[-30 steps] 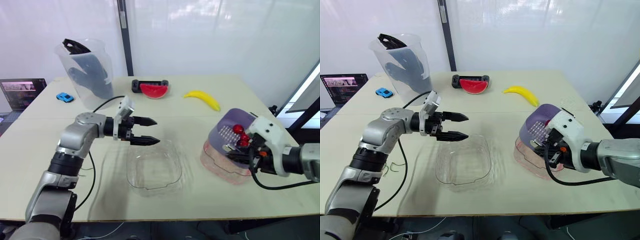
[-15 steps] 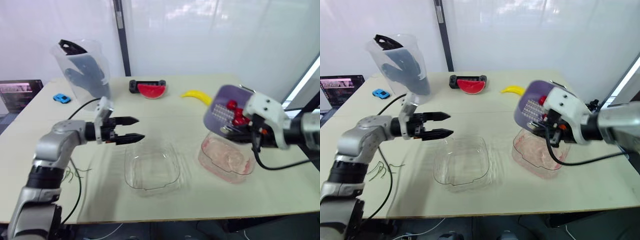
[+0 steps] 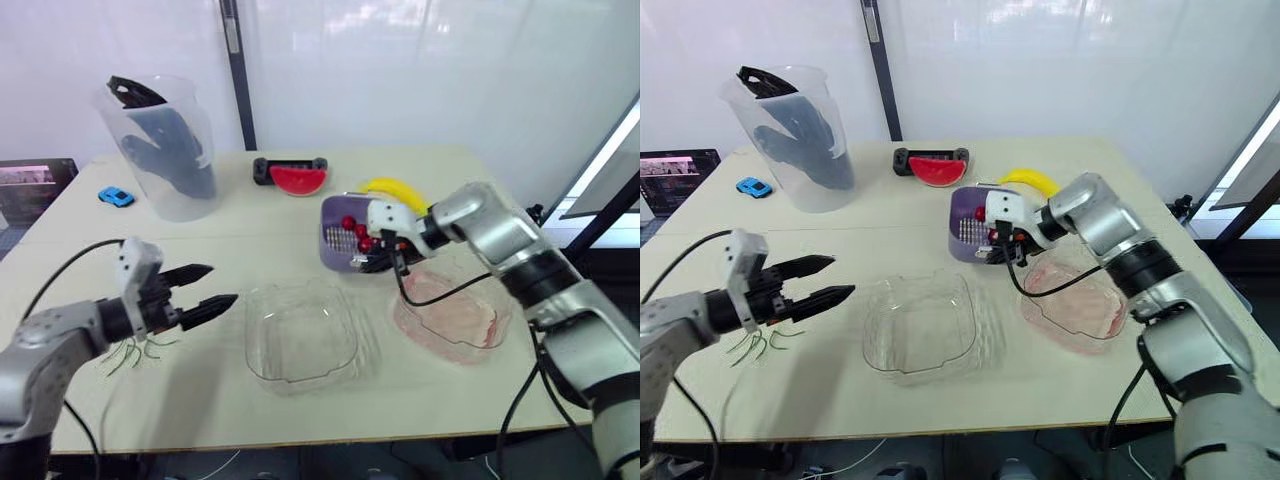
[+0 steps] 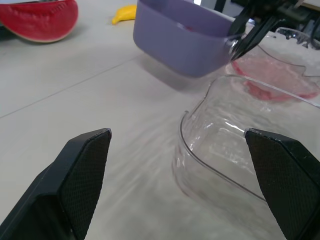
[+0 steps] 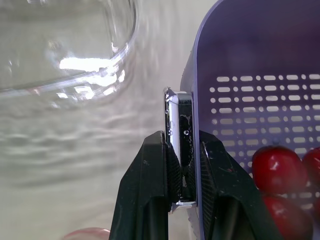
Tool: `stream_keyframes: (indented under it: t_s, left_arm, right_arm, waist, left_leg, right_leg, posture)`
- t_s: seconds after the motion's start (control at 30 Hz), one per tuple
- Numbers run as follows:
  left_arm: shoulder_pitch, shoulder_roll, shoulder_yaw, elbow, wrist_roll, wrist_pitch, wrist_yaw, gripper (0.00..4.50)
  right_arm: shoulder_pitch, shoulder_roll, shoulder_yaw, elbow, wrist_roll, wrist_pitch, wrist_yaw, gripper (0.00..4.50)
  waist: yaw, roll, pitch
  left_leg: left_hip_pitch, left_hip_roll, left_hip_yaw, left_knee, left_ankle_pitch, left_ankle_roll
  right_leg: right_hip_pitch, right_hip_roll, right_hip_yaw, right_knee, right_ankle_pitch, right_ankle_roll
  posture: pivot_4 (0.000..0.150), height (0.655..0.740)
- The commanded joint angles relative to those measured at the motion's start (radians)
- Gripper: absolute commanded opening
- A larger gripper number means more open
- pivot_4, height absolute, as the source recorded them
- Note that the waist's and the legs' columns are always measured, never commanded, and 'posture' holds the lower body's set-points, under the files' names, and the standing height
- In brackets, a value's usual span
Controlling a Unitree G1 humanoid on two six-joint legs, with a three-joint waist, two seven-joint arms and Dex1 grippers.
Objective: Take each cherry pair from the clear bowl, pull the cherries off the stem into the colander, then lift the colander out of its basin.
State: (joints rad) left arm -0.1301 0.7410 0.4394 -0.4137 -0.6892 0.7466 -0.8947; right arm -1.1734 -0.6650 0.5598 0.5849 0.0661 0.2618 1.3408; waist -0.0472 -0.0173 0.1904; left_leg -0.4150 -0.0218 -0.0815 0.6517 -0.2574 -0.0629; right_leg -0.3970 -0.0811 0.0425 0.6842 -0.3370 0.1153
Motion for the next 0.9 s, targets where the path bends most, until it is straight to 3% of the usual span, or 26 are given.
stream_keyframes:
  t_s: [0.03, 0.07, 0.27, 0.37, 0.6, 0.77, 0.9]
  left_arm:
    - [0.030, 0.020, 0.057, -0.061, -0.040, 0.007, 0.034, 4.50]
    - [0.037, 0.022, 0.062, -0.065, -0.046, 0.008, 0.041, 4.50]
    - [0.043, 0.035, 0.044, -0.048, -0.056, -0.011, 0.054, 4.50]
    - [-0.005, 0.045, 0.007, 0.000, -0.042, -0.027, 0.046, 4.50]
    - [-0.148, 0.049, -0.075, 0.144, -0.012, -0.092, 0.011, 4.50]
    - [-0.206, 0.068, -0.184, 0.279, 0.169, -0.237, 0.021, 4.50]
    - [-0.228, 0.082, -0.205, 0.379, 0.222, -0.328, -0.021, 4.50]
  right_arm:
    - [-0.027, 0.034, -0.032, 0.099, -0.062, -0.098, 0.005, 0.23]
    - [-0.029, 0.048, -0.043, 0.120, -0.066, -0.103, 0.013, 0.23]
    - [-0.061, 0.062, -0.098, 0.168, -0.105, -0.174, 0.017, 3.06]
    - [-0.082, 0.025, -0.169, 0.122, -0.072, -0.115, 0.053, 4.48]
    - [0.008, -0.171, -0.454, -0.105, 0.125, 0.255, 0.093, 4.48]
    - [0.307, -0.328, -0.684, -0.390, 0.271, 0.476, 0.043, 4.48]
    - [0.528, -0.349, -0.891, -0.525, 0.322, 0.457, -0.065, 4.48]
  waist:
    - [0.005, 0.000, 0.000]
    - [0.005, 0.000, 0.000]
    - [0.002, 0.000, 0.000]
    - [0.006, 0.000, 0.000]
    - [0.018, 0.000, 0.000]
    - [0.029, 0.000, 0.000]
    - [0.024, 0.001, 0.000]
  left_leg:
    - [0.000, 0.000, 0.000, 0.000, 0.000, 0.000]
    - [0.000, 0.000, 0.000, 0.000, 0.000, 0.000]
    - [0.000, 0.000, 0.000, -0.001, 0.001, -0.002]
    - [0.000, 0.000, 0.000, -0.001, 0.001, -0.002]
    - [0.000, -0.001, -0.001, -0.001, 0.000, 0.000]
    - [0.001, -0.001, 0.000, -0.001, -0.002, 0.004]
    - [0.002, -0.001, 0.002, -0.001, -0.003, 0.005]
  right_leg:
    - [0.000, 0.000, 0.000, 0.001, 0.000, 0.000]
    - [0.000, 0.000, 0.000, 0.001, 0.000, 0.000]
    - [0.000, 0.001, 0.000, 0.001, 0.000, 0.000]
    - [0.000, 0.001, 0.000, 0.001, 0.000, 0.000]
    - [0.000, 0.000, 0.000, 0.000, 0.000, 0.000]
    - [0.001, 0.000, 0.000, 0.000, 0.000, 0.000]
    - [0.001, 0.002, 0.001, 0.002, 0.000, 0.000]
  posture:
    - [0.150, 0.7400]
    - [0.150, 0.7400]
    - [0.150, 0.7400]
    - [0.150, 0.7400]
    - [0.150, 0.7400]
    - [0.150, 0.7400]
    - [0.150, 0.7400]
